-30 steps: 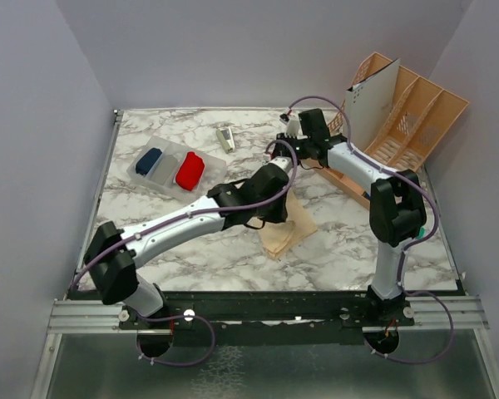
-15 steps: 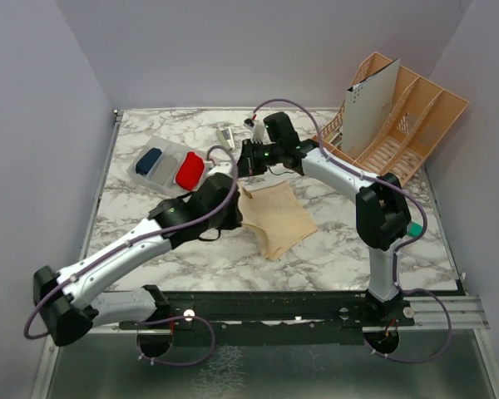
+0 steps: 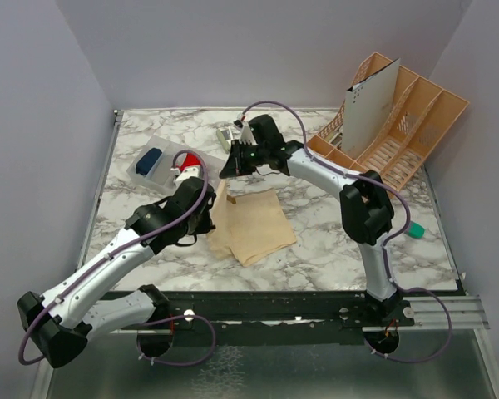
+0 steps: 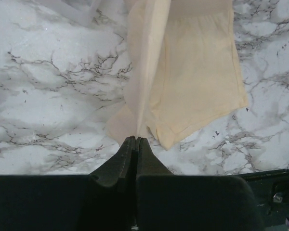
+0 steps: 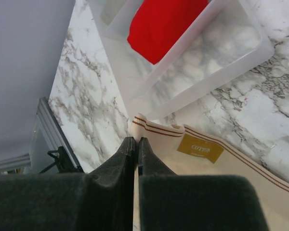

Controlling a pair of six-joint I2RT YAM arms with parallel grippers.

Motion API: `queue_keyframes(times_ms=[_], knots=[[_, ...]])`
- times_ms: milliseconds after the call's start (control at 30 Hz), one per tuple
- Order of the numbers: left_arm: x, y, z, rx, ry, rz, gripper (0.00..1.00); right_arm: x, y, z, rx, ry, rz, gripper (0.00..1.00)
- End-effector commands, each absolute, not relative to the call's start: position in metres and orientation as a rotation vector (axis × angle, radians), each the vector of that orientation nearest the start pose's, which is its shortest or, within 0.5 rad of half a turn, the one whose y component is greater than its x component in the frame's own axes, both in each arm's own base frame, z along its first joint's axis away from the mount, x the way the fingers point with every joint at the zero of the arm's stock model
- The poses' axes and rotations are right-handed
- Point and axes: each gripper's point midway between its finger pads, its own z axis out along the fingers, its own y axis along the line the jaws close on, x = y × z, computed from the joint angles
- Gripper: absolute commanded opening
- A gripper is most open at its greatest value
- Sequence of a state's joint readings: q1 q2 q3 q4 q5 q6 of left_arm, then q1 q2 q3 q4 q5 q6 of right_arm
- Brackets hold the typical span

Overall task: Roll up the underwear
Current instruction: Fold the underwear at the center of the board.

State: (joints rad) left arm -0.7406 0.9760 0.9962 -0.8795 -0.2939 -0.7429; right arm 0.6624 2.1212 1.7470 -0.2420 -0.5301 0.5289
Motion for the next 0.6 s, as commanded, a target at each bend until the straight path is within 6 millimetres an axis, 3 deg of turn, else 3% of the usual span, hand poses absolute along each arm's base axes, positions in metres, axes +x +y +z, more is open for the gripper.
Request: queue_keyframes(times_ms=[0, 267, 567], knots=[[0.197, -0.170, 0.176, -0.068, 2.477, -0.416, 0.00, 0.394, 0.421, 0.123, -0.483, 2.382, 1.082, 0.05], [0.185, -0.245, 0.186, 0.107, 2.511, -0.871, 0.00, 0.407, 0.380, 0.105, -0.408, 2.409, 1.035, 0.05], [0.180, -0.294, 0.187, 0.164, 2.515, -1.127, 0.00, 0.402, 0.350, 0.084, -0.415, 2.461, 0.989, 0.05]])
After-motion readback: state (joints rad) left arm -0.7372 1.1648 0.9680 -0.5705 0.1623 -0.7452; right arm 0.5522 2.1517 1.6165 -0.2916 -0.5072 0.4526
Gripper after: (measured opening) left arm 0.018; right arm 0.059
